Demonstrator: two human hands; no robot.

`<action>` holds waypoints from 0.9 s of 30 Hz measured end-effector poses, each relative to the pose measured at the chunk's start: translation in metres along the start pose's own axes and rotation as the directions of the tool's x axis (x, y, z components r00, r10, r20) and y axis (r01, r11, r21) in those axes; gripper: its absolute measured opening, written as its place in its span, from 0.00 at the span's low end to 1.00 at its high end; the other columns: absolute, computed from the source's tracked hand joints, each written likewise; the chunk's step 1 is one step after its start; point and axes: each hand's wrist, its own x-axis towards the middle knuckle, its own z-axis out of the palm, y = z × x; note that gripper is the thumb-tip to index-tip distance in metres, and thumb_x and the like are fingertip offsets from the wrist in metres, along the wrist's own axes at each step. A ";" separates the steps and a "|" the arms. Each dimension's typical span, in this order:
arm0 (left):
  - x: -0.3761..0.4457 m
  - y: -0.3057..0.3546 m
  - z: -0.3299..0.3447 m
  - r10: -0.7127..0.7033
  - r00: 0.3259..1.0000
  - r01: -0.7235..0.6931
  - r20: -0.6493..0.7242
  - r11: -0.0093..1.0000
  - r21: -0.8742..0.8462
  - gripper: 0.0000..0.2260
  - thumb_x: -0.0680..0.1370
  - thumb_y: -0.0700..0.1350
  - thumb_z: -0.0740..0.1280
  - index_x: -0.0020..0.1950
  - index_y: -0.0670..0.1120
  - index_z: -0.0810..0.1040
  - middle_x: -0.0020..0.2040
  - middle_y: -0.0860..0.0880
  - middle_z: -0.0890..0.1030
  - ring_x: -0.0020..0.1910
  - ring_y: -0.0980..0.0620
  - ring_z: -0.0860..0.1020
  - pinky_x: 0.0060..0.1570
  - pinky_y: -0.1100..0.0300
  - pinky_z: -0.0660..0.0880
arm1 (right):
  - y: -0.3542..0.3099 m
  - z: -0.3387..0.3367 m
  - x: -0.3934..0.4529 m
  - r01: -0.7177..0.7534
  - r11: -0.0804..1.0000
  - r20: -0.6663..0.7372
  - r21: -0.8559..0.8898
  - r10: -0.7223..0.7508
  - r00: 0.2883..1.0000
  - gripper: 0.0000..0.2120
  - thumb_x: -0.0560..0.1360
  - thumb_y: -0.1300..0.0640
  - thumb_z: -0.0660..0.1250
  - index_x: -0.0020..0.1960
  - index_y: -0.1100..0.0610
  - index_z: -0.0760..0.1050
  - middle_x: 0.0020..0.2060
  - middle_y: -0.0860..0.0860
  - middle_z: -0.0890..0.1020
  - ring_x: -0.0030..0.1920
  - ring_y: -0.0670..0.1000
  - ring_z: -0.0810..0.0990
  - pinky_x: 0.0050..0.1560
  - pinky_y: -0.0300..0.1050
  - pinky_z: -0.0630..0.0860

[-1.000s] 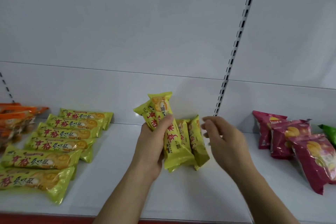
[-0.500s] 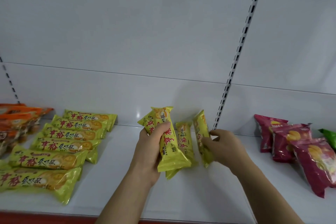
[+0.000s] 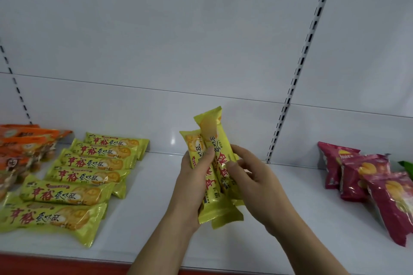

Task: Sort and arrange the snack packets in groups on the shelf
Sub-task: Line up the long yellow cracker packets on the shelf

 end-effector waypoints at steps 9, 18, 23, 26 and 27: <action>-0.006 0.000 -0.001 0.262 0.964 -0.250 -0.045 0.951 0.184 0.43 0.68 0.66 0.71 0.79 0.71 0.53 0.63 0.59 0.82 0.56 0.57 0.84 0.54 0.57 0.82 | 0.007 0.029 -0.015 0.275 0.823 -0.073 -0.497 -0.355 0.932 0.24 0.80 0.48 0.63 0.74 0.40 0.65 0.53 0.43 0.72 0.46 0.45 0.77 0.42 0.38 0.74; -0.001 0.007 -0.013 0.135 0.986 -0.144 -0.097 0.986 -0.089 0.39 0.64 0.55 0.79 0.74 0.57 0.70 0.57 0.47 0.87 0.51 0.44 0.87 0.49 0.46 0.83 | -0.006 -0.005 -0.012 0.206 0.974 0.090 -0.098 -0.197 0.976 0.14 0.80 0.41 0.59 0.64 0.30 0.73 0.59 0.32 0.78 0.61 0.37 0.76 0.62 0.37 0.74; -0.002 0.009 -0.017 0.129 0.987 -0.141 -0.100 0.982 -0.123 0.38 0.64 0.52 0.79 0.73 0.60 0.69 0.58 0.46 0.86 0.51 0.44 0.87 0.44 0.49 0.83 | 0.037 -0.018 0.028 -0.109 0.799 -0.168 -0.591 0.011 0.986 0.21 0.80 0.44 0.61 0.72 0.47 0.70 0.61 0.47 0.80 0.59 0.48 0.78 0.59 0.45 0.74; -0.003 0.008 -0.019 0.146 0.984 -0.159 -0.102 0.979 -0.126 0.38 0.65 0.51 0.78 0.73 0.61 0.69 0.58 0.47 0.86 0.52 0.44 0.87 0.47 0.47 0.82 | 0.052 -0.005 0.036 -0.180 0.652 -0.087 -0.737 0.173 0.981 0.26 0.76 0.35 0.62 0.68 0.49 0.70 0.57 0.51 0.79 0.58 0.54 0.77 0.54 0.47 0.74; -0.003 0.007 -0.020 0.156 0.983 -0.168 -0.101 0.978 -0.126 0.38 0.65 0.51 0.78 0.73 0.61 0.69 0.58 0.47 0.86 0.52 0.45 0.87 0.48 0.47 0.82 | 0.052 0.000 0.038 -0.187 0.620 -0.080 -0.762 0.197 0.977 0.26 0.74 0.33 0.61 0.63 0.49 0.71 0.54 0.50 0.79 0.55 0.55 0.77 0.52 0.48 0.75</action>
